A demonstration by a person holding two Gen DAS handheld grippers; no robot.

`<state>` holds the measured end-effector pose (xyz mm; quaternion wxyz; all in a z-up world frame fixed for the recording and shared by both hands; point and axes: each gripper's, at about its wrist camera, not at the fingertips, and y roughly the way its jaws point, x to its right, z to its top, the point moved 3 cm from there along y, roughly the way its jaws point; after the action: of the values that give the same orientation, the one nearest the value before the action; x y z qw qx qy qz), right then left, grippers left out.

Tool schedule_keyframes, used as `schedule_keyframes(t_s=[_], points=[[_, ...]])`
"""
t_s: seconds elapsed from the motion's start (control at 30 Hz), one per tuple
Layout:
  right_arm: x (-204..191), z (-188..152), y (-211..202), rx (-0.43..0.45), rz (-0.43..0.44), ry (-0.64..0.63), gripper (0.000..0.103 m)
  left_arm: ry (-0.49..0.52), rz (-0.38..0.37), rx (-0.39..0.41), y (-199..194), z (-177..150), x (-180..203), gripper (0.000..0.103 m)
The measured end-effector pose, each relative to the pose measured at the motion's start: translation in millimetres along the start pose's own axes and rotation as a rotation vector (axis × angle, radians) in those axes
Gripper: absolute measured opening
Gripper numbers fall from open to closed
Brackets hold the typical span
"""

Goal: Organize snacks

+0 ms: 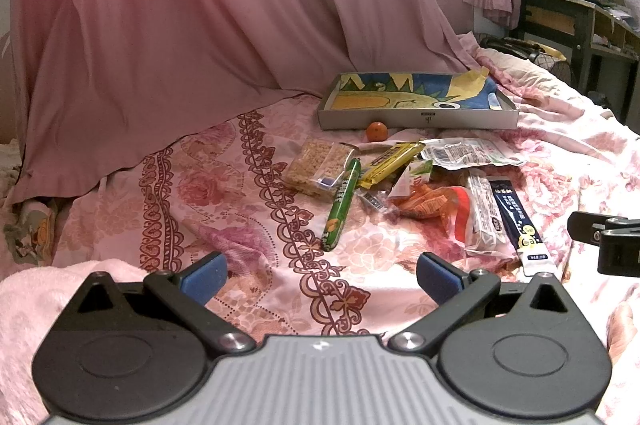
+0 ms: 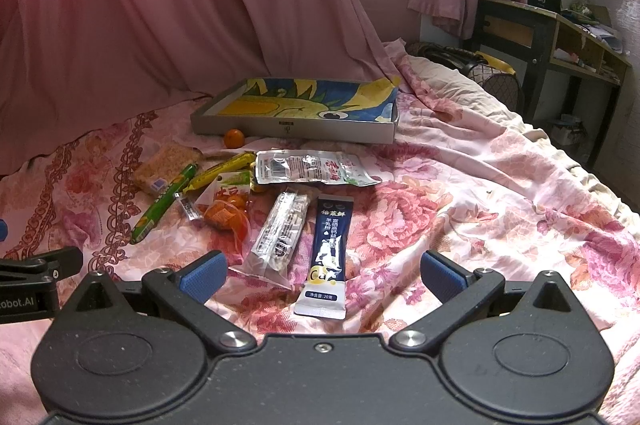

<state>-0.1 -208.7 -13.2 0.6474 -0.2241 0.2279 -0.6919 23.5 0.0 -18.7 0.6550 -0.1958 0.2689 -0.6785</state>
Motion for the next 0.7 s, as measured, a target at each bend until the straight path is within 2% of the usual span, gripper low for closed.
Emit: schedule_keyframes(t_s=[0.7], points=[[-1.1,0.5,1.3,-0.005,-0.001,-0.002,0.102,0.003,0.003,-0.002,0.0,-0.1,0.0,0.103]])
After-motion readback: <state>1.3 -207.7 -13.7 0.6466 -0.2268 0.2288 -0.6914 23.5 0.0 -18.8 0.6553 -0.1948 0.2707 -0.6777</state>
